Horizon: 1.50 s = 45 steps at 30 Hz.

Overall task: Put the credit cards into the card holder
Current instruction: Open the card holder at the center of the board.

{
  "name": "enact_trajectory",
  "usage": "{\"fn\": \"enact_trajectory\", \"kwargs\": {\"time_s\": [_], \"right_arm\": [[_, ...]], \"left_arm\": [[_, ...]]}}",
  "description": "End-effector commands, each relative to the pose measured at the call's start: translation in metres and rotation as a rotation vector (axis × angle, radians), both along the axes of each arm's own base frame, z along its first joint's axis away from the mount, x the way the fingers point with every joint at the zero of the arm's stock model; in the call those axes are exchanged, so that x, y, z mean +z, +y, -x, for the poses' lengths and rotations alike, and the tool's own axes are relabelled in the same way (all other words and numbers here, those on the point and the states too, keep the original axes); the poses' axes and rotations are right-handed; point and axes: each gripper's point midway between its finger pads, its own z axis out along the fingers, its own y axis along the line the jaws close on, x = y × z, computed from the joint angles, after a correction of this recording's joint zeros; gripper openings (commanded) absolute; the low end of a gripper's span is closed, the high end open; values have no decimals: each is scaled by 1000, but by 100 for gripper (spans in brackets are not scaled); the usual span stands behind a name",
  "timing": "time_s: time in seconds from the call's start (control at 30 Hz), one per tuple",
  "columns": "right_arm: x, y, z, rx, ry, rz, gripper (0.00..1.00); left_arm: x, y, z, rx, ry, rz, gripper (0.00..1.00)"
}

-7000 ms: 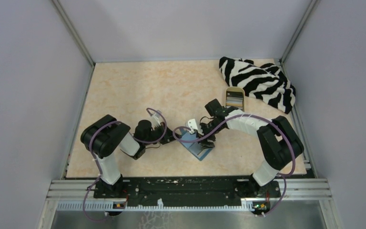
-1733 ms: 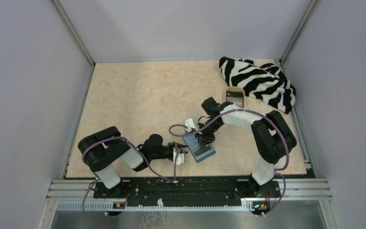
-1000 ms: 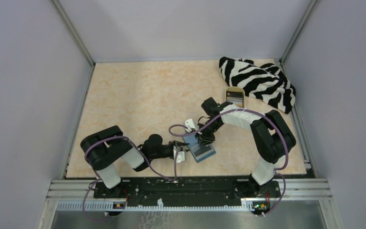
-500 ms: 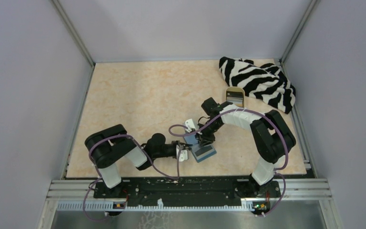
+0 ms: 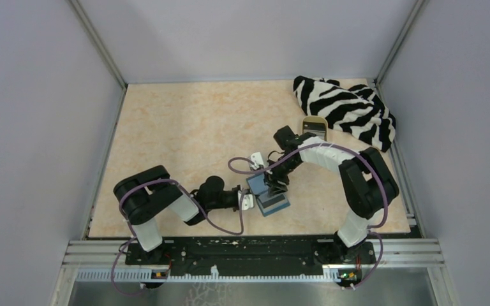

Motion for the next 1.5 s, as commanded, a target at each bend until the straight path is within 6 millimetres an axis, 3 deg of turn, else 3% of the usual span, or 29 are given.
{"fn": "enact_trajectory", "kwargs": {"time_s": [0.0,0.17,0.3,0.63,1.47], "right_arm": [[55,5,-26,-75,-87,-167,55],[83,-4,-36,-117,-172,-268,58],[94,-7,-40,-138,-183,-314,56],[92,-10,-30,-85,-180,-337,55],[79,-10,-20,-30,-147,-341,52]], "left_arm": [[8,-10,7,-2,113,39,0],[11,-14,-2,106,260,81,0],[3,-14,-11,256,451,96,0],[4,2,-30,554,770,297,0],[20,18,-55,695,1266,820,0]]}}
